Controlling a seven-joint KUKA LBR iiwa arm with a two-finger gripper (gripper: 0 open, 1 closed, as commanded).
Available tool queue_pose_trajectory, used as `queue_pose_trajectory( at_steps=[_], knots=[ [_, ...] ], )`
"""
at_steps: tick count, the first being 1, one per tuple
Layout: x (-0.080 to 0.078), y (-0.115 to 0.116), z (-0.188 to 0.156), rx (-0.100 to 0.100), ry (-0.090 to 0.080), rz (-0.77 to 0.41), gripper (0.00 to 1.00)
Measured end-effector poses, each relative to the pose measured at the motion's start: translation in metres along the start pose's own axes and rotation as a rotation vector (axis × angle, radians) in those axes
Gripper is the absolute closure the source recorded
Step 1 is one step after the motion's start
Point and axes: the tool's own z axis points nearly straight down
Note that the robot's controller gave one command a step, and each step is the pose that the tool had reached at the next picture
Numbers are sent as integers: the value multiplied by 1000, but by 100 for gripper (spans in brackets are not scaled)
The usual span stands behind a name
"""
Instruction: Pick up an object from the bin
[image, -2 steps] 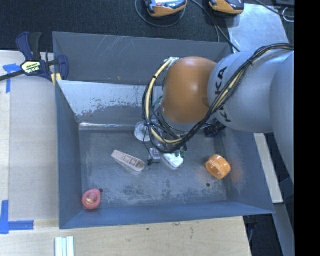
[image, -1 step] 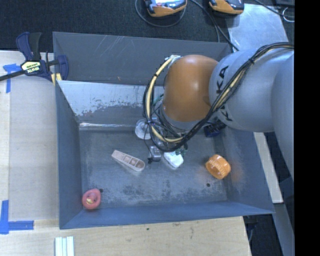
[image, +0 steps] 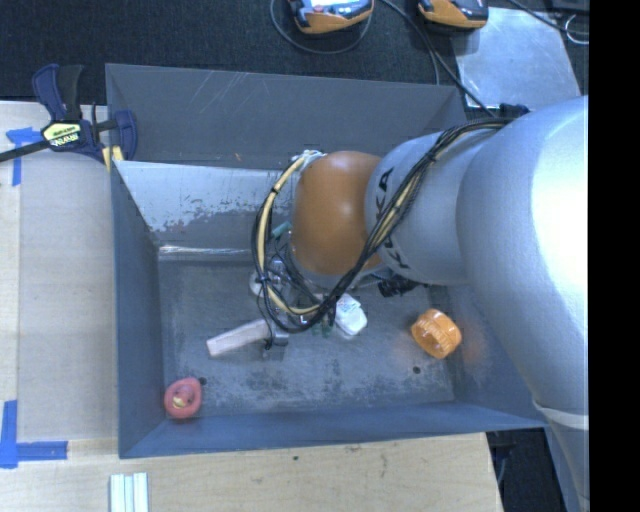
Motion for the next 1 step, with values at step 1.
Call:
queue_pose_trajectory(
  at_steps=[1],
  knots=[
    [3, -6, -61, -2, -12, 103, 0]
  ],
)
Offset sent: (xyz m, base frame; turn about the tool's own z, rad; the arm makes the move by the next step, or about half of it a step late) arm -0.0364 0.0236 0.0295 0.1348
